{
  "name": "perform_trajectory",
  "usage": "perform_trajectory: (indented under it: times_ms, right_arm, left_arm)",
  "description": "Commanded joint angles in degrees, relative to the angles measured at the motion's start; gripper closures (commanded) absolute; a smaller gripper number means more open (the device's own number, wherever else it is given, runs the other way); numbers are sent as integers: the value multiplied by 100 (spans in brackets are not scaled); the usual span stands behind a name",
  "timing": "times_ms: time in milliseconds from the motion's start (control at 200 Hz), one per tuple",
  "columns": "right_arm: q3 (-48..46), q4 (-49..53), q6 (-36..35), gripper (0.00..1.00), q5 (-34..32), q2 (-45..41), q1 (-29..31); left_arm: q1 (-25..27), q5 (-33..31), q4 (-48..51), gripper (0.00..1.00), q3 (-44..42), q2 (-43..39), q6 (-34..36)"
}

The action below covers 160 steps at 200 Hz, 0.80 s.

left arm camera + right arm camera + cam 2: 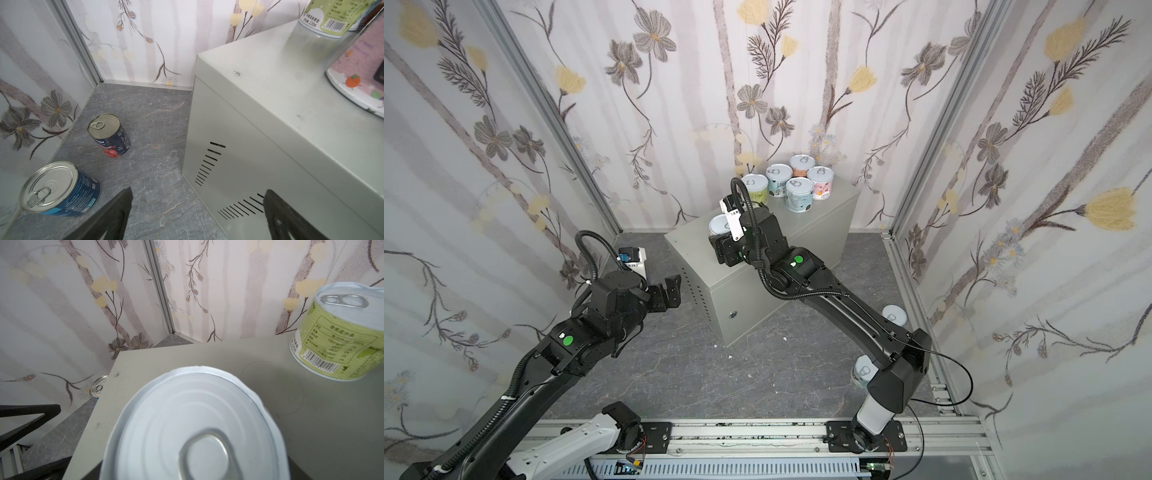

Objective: Place and organize the canned foods onto the counter
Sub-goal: 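Slide the pink can with the right gripper toward the other cans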

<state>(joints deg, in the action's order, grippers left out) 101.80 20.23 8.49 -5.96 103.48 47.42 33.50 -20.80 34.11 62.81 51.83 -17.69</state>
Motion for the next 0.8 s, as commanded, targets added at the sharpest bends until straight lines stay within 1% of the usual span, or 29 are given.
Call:
perform_trajectory:
  times_ms: [0,130,140,155,265,485,794]
  right_arm:
    - [42,-197,-10,28,-77,6,-5]
    - [37,-217,-23,31,-81,-54,-5]
    - [41,-221,-25,32,-77,-60,-136]
    - [42,-221,-19,33,-73,-64,-180]
    - [33,-238,4,40,13,-115,-300]
    - [33,-230,-22,41,42,-212,-494]
    - [148,-211,-114,40,139,-322,-1014]
  left_arm:
    - [-58,148,-291,0,89,60,90]
    - [-89,248,-341,0,153,164,93]
    - [-89,255,-345,0,164,179,93]
    - [-95,268,-351,0,175,195,99]
    - [-98,349,-399,0,246,308,99]
    - [-109,409,-498,0,348,515,141]
    - [-142,427,-624,0,397,688,196]
